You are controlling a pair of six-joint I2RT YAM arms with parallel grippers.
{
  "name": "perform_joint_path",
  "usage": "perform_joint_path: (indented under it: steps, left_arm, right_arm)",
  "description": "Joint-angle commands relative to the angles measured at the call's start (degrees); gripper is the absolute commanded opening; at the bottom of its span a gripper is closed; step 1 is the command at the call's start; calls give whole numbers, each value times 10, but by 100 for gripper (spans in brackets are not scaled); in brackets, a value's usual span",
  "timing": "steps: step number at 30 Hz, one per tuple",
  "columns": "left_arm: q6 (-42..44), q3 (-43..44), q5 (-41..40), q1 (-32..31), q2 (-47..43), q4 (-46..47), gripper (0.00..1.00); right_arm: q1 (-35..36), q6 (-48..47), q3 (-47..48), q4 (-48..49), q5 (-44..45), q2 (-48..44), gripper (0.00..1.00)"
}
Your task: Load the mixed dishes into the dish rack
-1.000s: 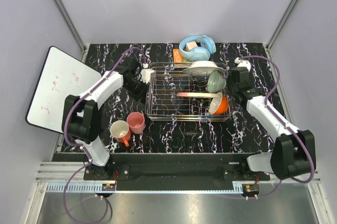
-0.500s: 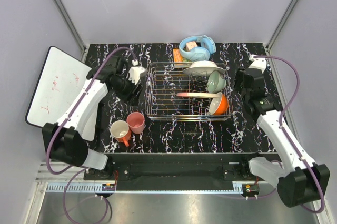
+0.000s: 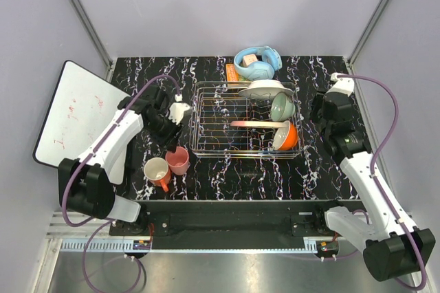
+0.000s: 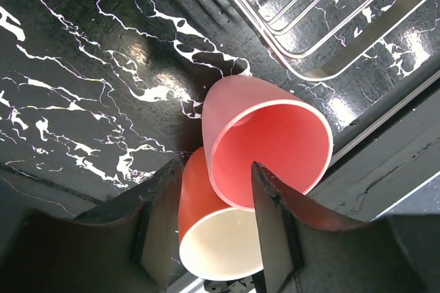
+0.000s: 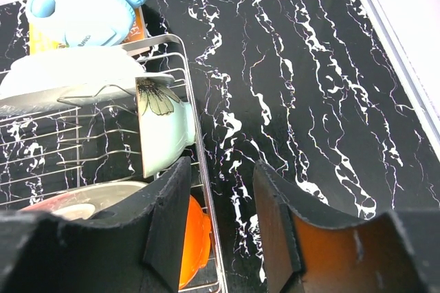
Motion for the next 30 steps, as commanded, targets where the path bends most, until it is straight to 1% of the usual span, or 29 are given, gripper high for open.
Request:
perform_joint_path:
  steps: [1, 2, 4, 10, 12, 13, 14, 16, 18, 21, 22, 24, 25, 26, 27, 28, 29, 30]
  left_arm:
    - [8, -8, 3, 1, 10, 19, 40]
    - [10, -11, 3, 1, 14, 23, 37]
    - [10, -23, 4, 1, 27, 34, 34]
    - [7, -42, 7, 1, 42, 54, 31]
    - [8, -44, 7, 1, 42, 56, 25]
    - [10, -44, 7, 1, 42, 57, 20]
    - [13, -44, 7, 1, 42, 57, 9]
    - [15, -41, 3, 2, 38, 56, 0]
    - [14, -34, 0, 4, 33, 54, 0]
    - [14, -6, -3, 12, 14, 42, 0]
    - [15, 18, 0, 15, 1, 38, 0]
    - [16, 44, 6, 21, -13, 24, 0]
    - [16, 70, 8, 22, -28, 22, 0]
    - [16, 82, 10, 23, -35, 16, 0]
    - [18, 94, 19, 23, -43, 12, 0]
    - [17, 113, 23, 23, -57, 10, 0]
    - [16, 123, 29, 23, -63, 7, 0]
    - [15, 132, 44, 23, -68, 4, 0]
  right_arm:
    - [4, 13, 4, 2, -8, -19, 47]
    - [3, 14, 3, 2, -9, -21, 46]
    - [3, 16, 4, 1, -13, -22, 44]
    - [3, 18, 10, -8, -19, -28, 43]
    - [3, 21, 13, -9, -22, -30, 43]
    - [3, 25, 13, -10, -27, -31, 41]
    - [3, 28, 15, -12, -30, -31, 40]
    - [3, 37, 17, -12, -47, -32, 36]
    - [3, 45, 20, -11, -62, -28, 34]
    - [3, 65, 30, -11, -109, -25, 34]
    - [3, 77, 36, -8, -141, -24, 35]
    - [3, 86, 39, 3, -183, -24, 45]
    - [3, 95, 42, 17, -230, -23, 48]
    - [3, 102, 47, 23, -251, -20, 51]
    - [3, 122, 50, 30, -272, -18, 60]
    - [3, 133, 54, 47, -321, -9, 64]
    - [4, 145, 55, 58, -348, -5, 71]
    - [4, 182, 56, 87, -373, 1, 89]
